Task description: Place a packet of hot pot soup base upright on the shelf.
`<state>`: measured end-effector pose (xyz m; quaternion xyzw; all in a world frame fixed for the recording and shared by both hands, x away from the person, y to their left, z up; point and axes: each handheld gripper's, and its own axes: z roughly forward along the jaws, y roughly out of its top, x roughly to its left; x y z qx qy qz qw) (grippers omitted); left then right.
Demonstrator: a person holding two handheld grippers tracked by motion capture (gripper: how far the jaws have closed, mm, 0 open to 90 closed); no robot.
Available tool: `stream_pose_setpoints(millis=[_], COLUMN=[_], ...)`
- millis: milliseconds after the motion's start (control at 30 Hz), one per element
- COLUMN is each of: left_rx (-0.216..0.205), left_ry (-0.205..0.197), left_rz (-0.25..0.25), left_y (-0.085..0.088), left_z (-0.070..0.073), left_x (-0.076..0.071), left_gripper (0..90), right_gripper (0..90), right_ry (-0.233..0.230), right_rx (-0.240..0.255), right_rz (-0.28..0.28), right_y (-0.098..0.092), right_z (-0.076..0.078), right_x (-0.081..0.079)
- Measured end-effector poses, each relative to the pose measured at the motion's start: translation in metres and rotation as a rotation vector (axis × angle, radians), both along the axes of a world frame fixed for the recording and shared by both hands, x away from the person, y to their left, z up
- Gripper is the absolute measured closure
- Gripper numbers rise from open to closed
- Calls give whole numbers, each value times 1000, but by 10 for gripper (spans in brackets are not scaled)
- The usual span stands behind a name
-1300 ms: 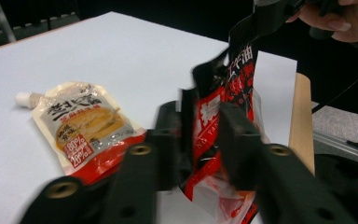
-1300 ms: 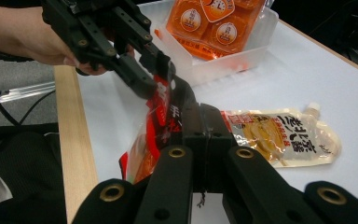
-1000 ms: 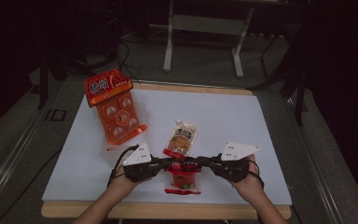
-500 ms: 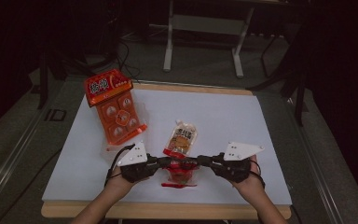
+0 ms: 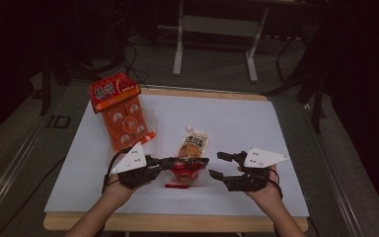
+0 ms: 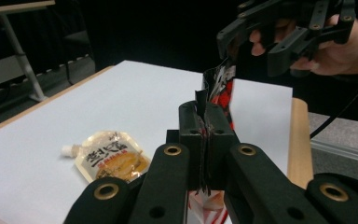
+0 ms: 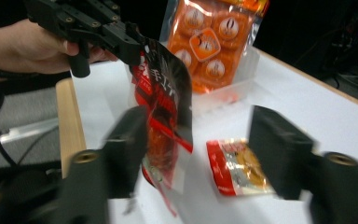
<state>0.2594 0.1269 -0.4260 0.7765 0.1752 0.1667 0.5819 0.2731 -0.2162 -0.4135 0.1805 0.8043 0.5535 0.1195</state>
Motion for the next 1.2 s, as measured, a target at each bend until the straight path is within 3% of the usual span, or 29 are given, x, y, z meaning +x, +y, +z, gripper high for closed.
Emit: stream_pose_setpoints(millis=[67,200,300,533,667,1067,1200], left_rx=[-8,-17,-13,-14,-23,0,10], left_ry=[-14,-33,-45,-84,-95,-131,-120], left_rz=[6,32,50,107,112,173,175], left_y=[5,16,25,45,60,95,105], left_z=[6,16,23,36,40,34,28], left_x=[0,0,2,6,11,27,33], left_gripper=[889,889,889,889,888,887,887], right_gripper=[212,143,140,141,143,148,149], right_ry=[5,31,53,55,56,64,68], right_rx=[7,46,66,62,65,71,69], right_rz=[-3,0,6,-9,-7,0,-2], right_y=[-2,-6,-10,-13,-13,-11,-11], right_z=[0,-3,-6,-10,-10,-12,-13], right_x=[2,6,8,9,9,9,10])
